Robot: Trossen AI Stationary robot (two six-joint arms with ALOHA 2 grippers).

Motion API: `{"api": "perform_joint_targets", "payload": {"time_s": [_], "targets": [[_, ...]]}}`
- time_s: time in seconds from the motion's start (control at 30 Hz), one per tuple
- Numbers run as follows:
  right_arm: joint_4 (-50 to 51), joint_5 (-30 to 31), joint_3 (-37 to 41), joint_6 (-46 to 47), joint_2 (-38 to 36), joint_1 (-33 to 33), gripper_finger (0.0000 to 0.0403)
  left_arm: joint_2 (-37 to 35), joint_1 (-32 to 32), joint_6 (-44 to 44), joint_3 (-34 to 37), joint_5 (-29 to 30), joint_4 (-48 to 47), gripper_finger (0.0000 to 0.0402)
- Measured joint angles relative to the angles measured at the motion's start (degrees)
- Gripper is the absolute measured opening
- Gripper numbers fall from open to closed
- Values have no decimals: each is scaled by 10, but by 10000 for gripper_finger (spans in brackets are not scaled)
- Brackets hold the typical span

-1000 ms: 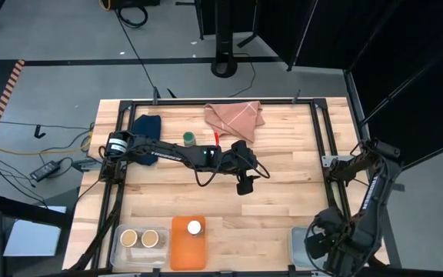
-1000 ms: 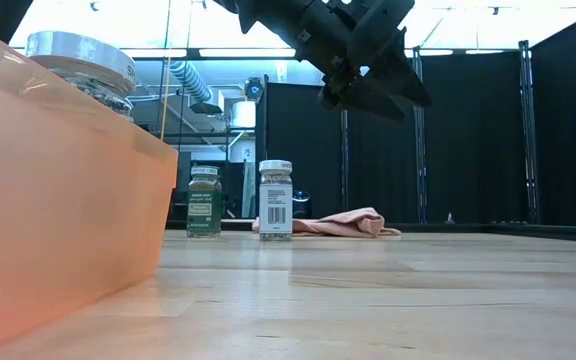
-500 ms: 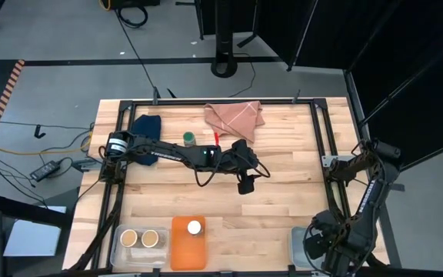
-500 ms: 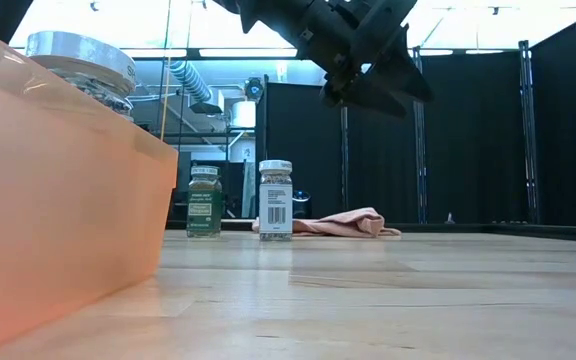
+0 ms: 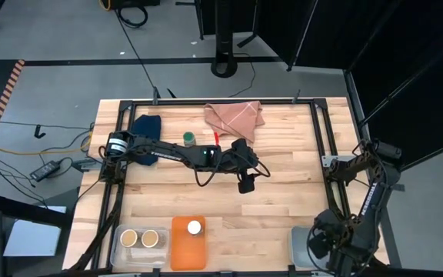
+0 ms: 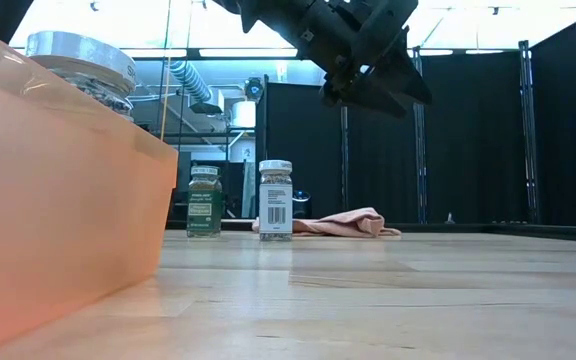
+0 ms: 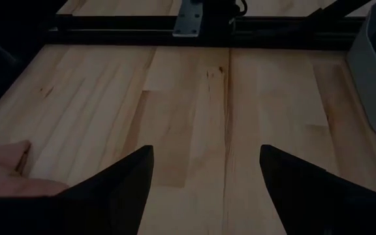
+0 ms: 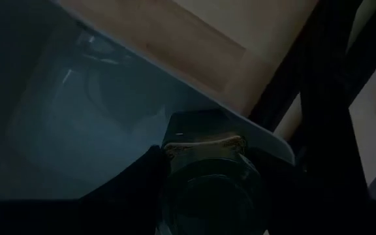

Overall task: Sort spices by type
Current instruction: Put the bottom green seasoning bottle into the gray bin

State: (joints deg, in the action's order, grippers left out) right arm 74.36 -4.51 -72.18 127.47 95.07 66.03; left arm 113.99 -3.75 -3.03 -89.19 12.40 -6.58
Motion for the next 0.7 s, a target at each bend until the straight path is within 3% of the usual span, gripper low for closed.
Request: {"api": "perform_joint_targets", "payload": {"time_s": [0.7], "targets": [[-13, 6, 0, -158, 0, 30, 212, 0, 0, 0, 0, 12, 11, 284]]}}
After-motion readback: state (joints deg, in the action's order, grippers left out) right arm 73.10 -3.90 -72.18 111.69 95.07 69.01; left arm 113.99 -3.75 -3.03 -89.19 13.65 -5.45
